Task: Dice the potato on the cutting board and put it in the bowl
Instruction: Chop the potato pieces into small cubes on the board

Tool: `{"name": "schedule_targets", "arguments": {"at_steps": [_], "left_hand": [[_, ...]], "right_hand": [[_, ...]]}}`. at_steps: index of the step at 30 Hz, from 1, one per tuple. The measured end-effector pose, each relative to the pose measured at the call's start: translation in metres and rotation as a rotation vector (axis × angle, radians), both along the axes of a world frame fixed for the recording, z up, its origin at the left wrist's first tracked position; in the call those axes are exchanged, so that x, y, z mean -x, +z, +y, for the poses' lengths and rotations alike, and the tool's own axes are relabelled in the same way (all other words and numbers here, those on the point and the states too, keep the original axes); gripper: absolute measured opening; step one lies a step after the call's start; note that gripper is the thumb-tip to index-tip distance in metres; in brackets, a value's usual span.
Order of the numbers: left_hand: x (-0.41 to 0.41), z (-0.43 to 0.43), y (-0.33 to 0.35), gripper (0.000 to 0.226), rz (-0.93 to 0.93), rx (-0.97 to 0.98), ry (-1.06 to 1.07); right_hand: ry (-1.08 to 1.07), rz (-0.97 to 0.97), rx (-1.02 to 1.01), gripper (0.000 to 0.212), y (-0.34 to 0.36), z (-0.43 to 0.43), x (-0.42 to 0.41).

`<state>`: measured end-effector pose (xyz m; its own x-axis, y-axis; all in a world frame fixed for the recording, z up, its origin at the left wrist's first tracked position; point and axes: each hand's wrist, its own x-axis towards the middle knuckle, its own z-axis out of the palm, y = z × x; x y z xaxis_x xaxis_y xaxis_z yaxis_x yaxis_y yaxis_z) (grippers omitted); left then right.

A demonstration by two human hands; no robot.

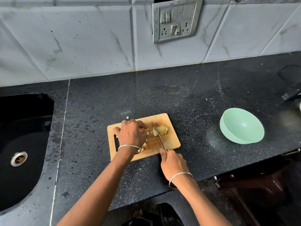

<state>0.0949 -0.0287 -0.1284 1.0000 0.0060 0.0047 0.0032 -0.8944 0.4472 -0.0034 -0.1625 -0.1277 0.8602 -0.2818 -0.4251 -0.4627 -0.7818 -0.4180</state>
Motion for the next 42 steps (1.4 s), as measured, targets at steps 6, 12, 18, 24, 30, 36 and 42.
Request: {"name": "schedule_targets", "arguments": {"at_steps": [6, 12, 18, 24, 30, 36, 42], "left_hand": [[0.002, 0.003, -0.004, 0.021, -0.024, 0.046, 0.031], [0.003, 0.002, -0.004, 0.028, 0.004, 0.086, 0.027], [0.004, 0.002, -0.001, 0.023, 0.018, 0.079, 0.033], [0.009, -0.003, -0.002, 0.01, 0.051, -0.021, -0.048], [0.017, -0.013, -0.013, 0.013, -0.004, -0.095, -0.08], [0.013, -0.015, -0.017, 0.012, -0.009, -0.081, -0.063], [0.014, -0.016, -0.019, 0.011, -0.013, -0.057, -0.063]], "right_hand": [[0.087, 0.01, -0.088, 0.048, -0.003, 0.002, 0.008], [0.016, -0.079, -0.009, 0.046, -0.003, -0.01, 0.007], [0.032, -0.059, 0.075, 0.046, -0.007, -0.013, 0.005], [0.003, -0.1, 0.037, 0.044, -0.009, -0.014, 0.007], [0.014, -0.041, 0.004, 0.043, -0.011, -0.006, 0.009], [0.026, -0.072, -0.07, 0.042, -0.007, -0.014, 0.017], [0.047, -0.014, -0.079, 0.046, -0.009, -0.018, 0.017]]}}
